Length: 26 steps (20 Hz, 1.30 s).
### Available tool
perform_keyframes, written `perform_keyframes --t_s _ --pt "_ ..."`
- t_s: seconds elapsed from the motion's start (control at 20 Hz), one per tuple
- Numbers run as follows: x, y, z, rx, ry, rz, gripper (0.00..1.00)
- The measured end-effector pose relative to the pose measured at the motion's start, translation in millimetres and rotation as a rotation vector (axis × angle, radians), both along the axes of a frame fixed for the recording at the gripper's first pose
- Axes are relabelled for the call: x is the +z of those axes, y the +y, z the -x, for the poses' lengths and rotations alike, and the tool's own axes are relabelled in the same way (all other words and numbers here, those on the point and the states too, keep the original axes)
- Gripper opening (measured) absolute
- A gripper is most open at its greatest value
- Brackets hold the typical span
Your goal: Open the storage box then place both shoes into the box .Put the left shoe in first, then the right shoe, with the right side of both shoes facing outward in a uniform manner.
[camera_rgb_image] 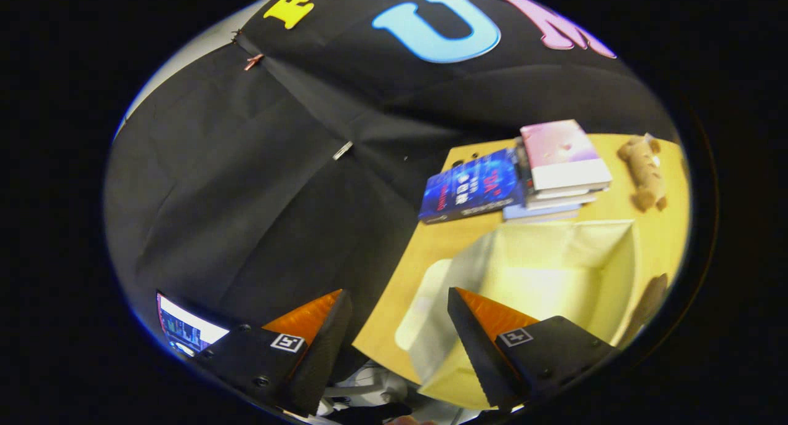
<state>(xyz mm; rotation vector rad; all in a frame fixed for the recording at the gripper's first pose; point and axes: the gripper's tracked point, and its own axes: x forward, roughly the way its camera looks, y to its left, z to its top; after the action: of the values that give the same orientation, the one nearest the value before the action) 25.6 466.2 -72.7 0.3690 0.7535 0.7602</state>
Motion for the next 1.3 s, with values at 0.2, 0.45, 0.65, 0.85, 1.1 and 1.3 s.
perform_keyframes --t_s 0.2,0.45,0.65,0.85,1.1,1.3 --pt "-7.3 -105.7 -22.4 -0.134 -0.089 0.084 0.98" --pt "-50.6 -240.1 -32.5 -0.284 -0.129 0.243 0.98" --pt "-96.1 -334.1 -17.9 -0.343 -0.110 0.402 0.98" --pt "-155.7 -391.3 -0.6 -0.363 -0.031 0.502 0.99" --pt "-215.4 -420.7 1.4 -0.345 0.037 0.591 0.99" --pt "-243.5 -415.1 -18.4 -0.341 0.053 0.602 0.99"
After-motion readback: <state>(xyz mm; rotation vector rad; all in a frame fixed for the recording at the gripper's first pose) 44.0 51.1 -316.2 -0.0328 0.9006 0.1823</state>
